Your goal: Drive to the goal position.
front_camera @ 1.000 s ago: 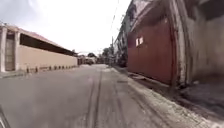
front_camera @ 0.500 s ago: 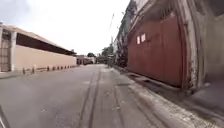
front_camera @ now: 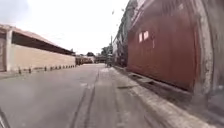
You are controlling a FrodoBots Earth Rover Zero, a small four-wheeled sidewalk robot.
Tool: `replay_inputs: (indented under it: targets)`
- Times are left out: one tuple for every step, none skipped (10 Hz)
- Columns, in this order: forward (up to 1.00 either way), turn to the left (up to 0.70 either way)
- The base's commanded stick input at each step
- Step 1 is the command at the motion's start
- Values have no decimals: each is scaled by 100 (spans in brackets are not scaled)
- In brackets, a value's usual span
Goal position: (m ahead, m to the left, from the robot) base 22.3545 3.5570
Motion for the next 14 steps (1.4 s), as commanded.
replay_inputs:
  targets:
    - [70, 5]
    - [70, 5]
    - [70, 5]
    - [70, 5]
    - [70, 5]
    - [70, 5]
    - [70, 5]
    - [70, 5]
    - [70, 6]
    - [70, 6]
    - [70, 6]
    - [70, 9]
    - [70, 24]
    - [70, 36]
